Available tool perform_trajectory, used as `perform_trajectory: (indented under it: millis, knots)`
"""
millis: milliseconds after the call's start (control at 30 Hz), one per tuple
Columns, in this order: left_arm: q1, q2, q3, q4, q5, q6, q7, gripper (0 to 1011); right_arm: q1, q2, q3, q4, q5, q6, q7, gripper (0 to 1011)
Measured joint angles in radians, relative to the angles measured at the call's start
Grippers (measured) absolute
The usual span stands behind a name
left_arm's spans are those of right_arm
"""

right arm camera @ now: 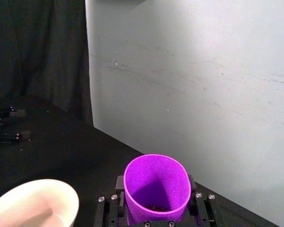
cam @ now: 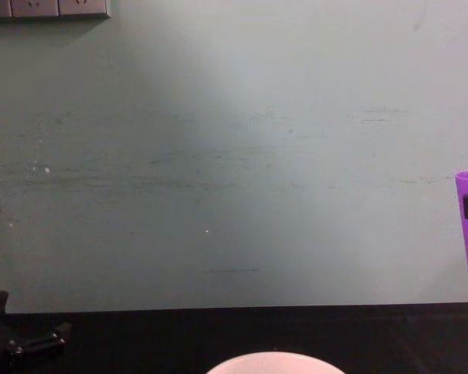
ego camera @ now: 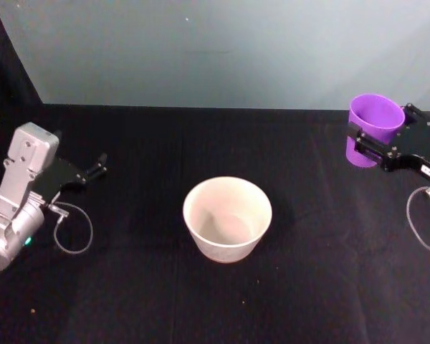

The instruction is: Pick up the cup and pour the mung beans from the cup into the bowl.

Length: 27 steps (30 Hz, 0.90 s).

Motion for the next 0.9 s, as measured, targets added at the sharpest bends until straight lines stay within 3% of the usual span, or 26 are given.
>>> perform_trajectory:
  millis: [900]
  knots:
    - [0.000,0.000,0.000,0.000,0.000,0.000,0.000,1000,0.000,0.000,-0.002,0.000,-0.002,-0.001,0.000,733]
